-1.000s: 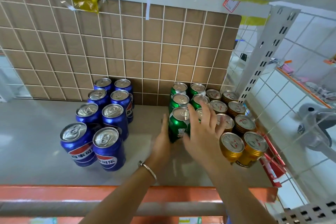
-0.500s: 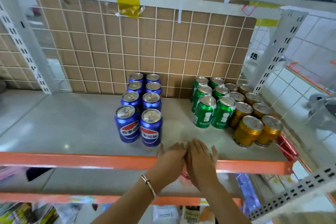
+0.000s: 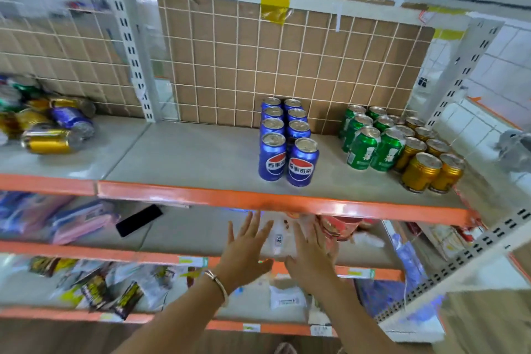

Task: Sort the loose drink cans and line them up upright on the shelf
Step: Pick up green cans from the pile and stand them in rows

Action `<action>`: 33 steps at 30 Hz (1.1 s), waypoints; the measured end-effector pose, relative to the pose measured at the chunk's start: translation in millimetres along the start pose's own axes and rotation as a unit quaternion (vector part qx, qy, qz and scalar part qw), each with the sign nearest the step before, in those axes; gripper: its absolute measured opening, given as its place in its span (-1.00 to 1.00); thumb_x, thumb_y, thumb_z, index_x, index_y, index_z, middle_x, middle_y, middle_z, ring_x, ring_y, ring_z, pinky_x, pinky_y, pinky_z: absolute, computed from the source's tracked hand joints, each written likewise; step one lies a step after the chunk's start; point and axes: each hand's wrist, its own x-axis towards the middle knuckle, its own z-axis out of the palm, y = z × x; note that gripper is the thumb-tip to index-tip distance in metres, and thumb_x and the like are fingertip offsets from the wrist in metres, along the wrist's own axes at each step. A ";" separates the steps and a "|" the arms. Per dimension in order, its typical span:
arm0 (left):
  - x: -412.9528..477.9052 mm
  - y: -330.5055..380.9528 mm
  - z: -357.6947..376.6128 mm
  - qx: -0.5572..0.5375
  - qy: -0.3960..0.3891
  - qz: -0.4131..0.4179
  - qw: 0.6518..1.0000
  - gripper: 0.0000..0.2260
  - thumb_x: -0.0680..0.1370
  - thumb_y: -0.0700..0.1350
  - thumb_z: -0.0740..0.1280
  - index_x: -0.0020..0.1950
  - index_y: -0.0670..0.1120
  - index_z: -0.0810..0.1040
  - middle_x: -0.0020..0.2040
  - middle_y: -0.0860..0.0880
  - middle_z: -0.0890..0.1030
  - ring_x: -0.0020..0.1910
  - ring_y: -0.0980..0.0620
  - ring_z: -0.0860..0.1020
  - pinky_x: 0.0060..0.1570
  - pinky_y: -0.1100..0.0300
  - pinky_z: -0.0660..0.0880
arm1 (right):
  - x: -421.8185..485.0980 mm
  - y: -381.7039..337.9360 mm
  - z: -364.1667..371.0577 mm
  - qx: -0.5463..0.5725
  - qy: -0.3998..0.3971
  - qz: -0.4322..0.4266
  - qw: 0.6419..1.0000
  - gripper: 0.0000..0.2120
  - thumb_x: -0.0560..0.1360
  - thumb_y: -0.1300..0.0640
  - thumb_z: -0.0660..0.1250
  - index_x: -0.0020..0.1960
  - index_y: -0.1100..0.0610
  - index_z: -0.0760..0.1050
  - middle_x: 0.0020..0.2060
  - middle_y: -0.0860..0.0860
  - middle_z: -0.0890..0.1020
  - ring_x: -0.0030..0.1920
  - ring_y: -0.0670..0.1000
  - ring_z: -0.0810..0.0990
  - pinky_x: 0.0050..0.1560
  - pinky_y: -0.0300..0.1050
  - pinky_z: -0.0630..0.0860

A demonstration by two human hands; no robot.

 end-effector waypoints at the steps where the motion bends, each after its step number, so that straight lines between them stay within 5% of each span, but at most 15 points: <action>1: -5.2 -11.9 -8.5 0.003 0.002 -0.014 1.000 -0.26 0.53 0.11 0.25 0.55 0.04 -0.13 0.55 -0.06 -0.27 0.53 -0.03 -0.26 0.43 -0.19 -0.24 | 0.5 -14.5 2.5 -0.013 -0.011 -0.016 1.000 -0.28 0.56 0.00 0.15 0.56 -0.05 -0.21 0.53 0.01 -0.29 0.53 0.08 -0.30 0.48 0.27 -0.17; 7: -37.0 -83.9 -55.3 -0.058 0.054 -0.101 0.992 -0.30 0.53 0.09 0.27 0.54 -0.01 -0.02 0.56 -0.07 -0.17 0.54 -0.02 -0.18 0.44 -0.18 -0.14 | 22.1 -112.5 9.3 -0.100 -0.032 -0.135 0.985 -0.36 0.59 -0.06 0.11 0.56 0.00 -0.11 0.55 0.06 -0.16 0.54 0.04 -0.18 0.46 0.22 -0.16; 13: -69.4 -166.9 -81.0 -0.126 0.136 -0.221 0.958 -0.40 0.53 0.03 0.29 0.51 -0.02 0.13 0.54 -0.11 0.06 0.51 -0.03 0.11 0.46 -0.11 -0.01 | 56.6 -230.7 25.4 -0.058 -0.045 -0.255 0.964 -0.42 0.55 -0.01 0.17 0.52 -0.05 0.07 0.51 0.01 0.07 0.52 0.02 0.00 0.47 0.15 -0.07; 18: -75.0 -239.2 -107.9 -0.205 0.207 -0.289 0.912 -0.48 0.47 -0.03 0.31 0.41 -0.08 0.32 0.45 -0.12 0.25 0.41 -0.14 0.30 0.36 -0.03 0.26 | 94.4 -324.3 33.9 -0.030 -0.063 -0.365 0.928 -0.45 0.39 0.10 0.20 0.38 -0.10 0.30 0.28 -0.07 0.40 0.35 0.05 0.34 0.29 0.04 0.24; 26: -58.6 -327.9 -139.8 -0.224 0.280 -0.362 0.860 -0.55 0.54 -0.19 0.26 0.42 -0.14 0.30 0.37 -0.09 0.34 0.32 -0.02 0.38 0.25 0.34 0.19 | 162.5 -422.3 38.9 -0.019 -0.098 -0.418 0.903 -0.45 0.47 0.06 0.27 0.45 -0.07 0.28 0.45 -0.01 0.27 0.45 0.08 0.20 0.40 0.04 0.16; 33: -57.3 -390.3 -153.9 -0.248 0.322 -0.389 0.827 -0.57 0.54 -0.17 0.26 0.41 -0.09 0.33 0.35 -0.07 0.36 0.24 -0.01 0.44 0.22 0.26 0.29 | 189.7 -483.2 53.9 0.010 -0.128 -0.466 0.876 -0.47 0.49 0.02 0.21 0.45 -0.02 0.27 0.44 -0.01 0.26 0.45 0.05 0.18 0.37 0.03 0.17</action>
